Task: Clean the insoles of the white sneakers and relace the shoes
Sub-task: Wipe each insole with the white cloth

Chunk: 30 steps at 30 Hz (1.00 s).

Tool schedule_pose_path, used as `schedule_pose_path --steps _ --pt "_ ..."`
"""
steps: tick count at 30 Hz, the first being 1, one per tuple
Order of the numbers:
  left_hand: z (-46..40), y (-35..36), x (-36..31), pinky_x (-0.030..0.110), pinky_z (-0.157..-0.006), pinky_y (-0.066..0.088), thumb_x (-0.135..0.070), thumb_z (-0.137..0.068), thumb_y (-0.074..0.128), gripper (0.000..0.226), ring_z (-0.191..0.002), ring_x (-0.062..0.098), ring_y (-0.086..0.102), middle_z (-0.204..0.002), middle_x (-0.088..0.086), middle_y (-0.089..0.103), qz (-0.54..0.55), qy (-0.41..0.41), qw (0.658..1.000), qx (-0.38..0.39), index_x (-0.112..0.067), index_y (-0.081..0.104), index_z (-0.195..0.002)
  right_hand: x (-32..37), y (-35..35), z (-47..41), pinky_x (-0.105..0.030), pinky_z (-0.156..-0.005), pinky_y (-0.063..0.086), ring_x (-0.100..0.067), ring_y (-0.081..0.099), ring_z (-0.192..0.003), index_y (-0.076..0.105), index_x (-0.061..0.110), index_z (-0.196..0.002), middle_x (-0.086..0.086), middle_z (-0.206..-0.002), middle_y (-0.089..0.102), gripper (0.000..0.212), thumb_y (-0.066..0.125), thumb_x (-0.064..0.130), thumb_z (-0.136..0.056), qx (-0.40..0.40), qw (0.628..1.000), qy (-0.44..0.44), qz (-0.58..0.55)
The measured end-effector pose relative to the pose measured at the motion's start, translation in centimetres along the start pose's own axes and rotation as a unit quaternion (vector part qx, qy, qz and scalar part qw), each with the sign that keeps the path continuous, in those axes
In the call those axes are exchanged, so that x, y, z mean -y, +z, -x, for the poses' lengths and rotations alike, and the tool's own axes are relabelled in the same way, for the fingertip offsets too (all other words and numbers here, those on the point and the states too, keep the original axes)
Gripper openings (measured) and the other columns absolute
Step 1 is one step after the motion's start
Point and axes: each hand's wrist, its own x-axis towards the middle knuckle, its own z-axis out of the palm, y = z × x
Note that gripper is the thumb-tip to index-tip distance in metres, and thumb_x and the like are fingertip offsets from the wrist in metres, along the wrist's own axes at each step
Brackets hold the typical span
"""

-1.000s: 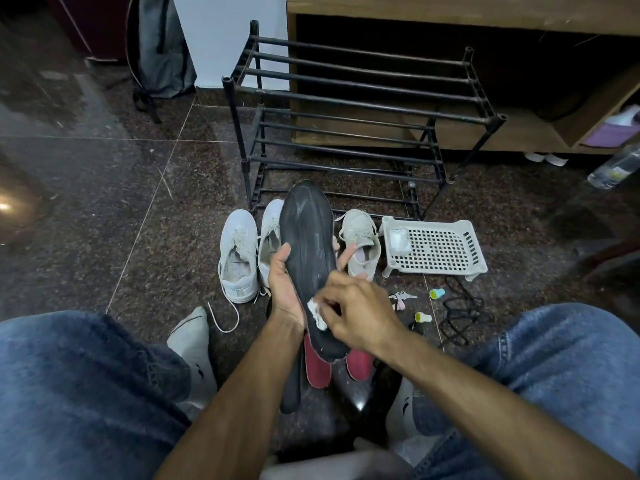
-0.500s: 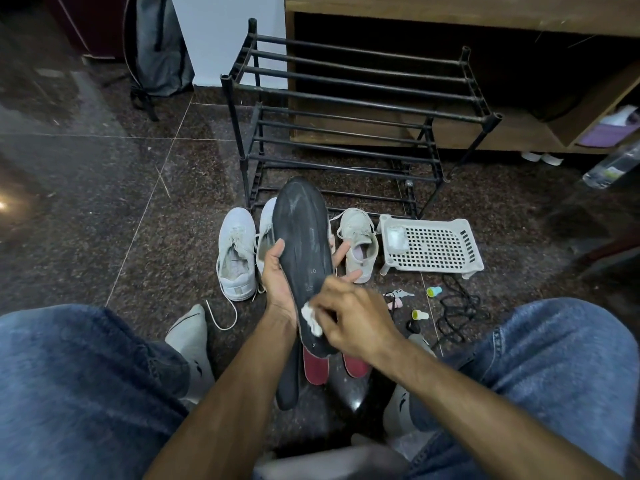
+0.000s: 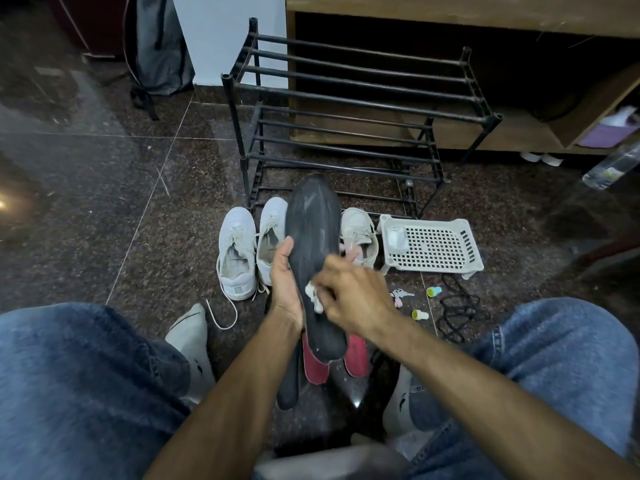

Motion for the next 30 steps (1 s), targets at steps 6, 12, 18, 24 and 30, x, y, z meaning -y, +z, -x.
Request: schedule_pose_path --steps 6,12,18,24,30 --pt "-0.1 -0.2 0.7 0.037 -0.090 0.054 -0.047 -0.092 0.046 0.051 -0.096 0.024 0.068 -0.112 0.014 0.069 -0.050 0.022 0.998 -0.033 -0.008 0.073 -0.108 -0.7 -0.9 -2.5 -0.038 -0.075 0.050 -0.024 0.063 -0.086 0.071 0.022 -0.105 0.003 -0.099 0.058 0.019 0.055 0.024 -0.094 -0.058 0.996 0.073 -0.016" --pt "-0.1 -0.4 0.6 0.046 -0.095 0.052 -0.052 -0.091 0.049 0.058 -0.114 0.030 0.063 -0.131 0.019 0.060 -0.046 0.039 0.997 -0.039 -0.007 0.064 -0.125 -0.1 0.0 0.7 -0.039 -0.069 0.050 -0.025 0.062 -0.082 0.072 0.025 -0.104 0.005 -0.096 0.058 0.019 0.059 0.023 -0.091 0.027 0.998 -0.025 -0.044" --pt "0.1 -0.2 1.7 0.036 -0.077 0.059 -0.056 -0.096 0.039 0.060 -0.095 0.025 0.071 -0.106 0.016 0.071 -0.094 -0.030 0.994 -0.042 -0.009 0.076 -0.104 -1.7 -1.0 -4.1 -0.040 -0.074 0.052 -0.026 0.063 -0.085 0.070 0.022 -0.104 0.004 -0.102 0.057 0.022 0.050 0.027 -0.095 -0.046 0.997 0.066 0.020" --pt "-0.9 -1.9 0.9 0.048 -0.113 0.035 -0.054 -0.090 0.053 0.069 -0.131 0.033 0.048 -0.140 0.022 0.051 -0.098 0.040 0.991 -0.081 -0.004 0.052 -0.137 -0.3 0.4 0.9 -0.036 -0.064 0.050 -0.023 0.060 -0.071 0.073 0.020 -0.094 0.004 -0.085 0.055 0.016 0.058 0.020 -0.089 0.032 0.998 -0.033 -0.043" --pt "-0.3 -0.9 1.9 0.031 -0.077 0.058 -0.052 -0.097 0.037 0.060 -0.089 0.021 0.071 -0.099 0.011 0.073 -0.091 -0.009 0.995 -0.039 -0.009 0.078 -0.095 -1.9 -0.3 -2.2 -0.039 -0.067 0.049 -0.030 0.063 -0.081 0.070 0.020 -0.098 0.002 -0.099 0.058 0.020 0.051 0.026 -0.093 -0.033 0.999 0.027 0.026"
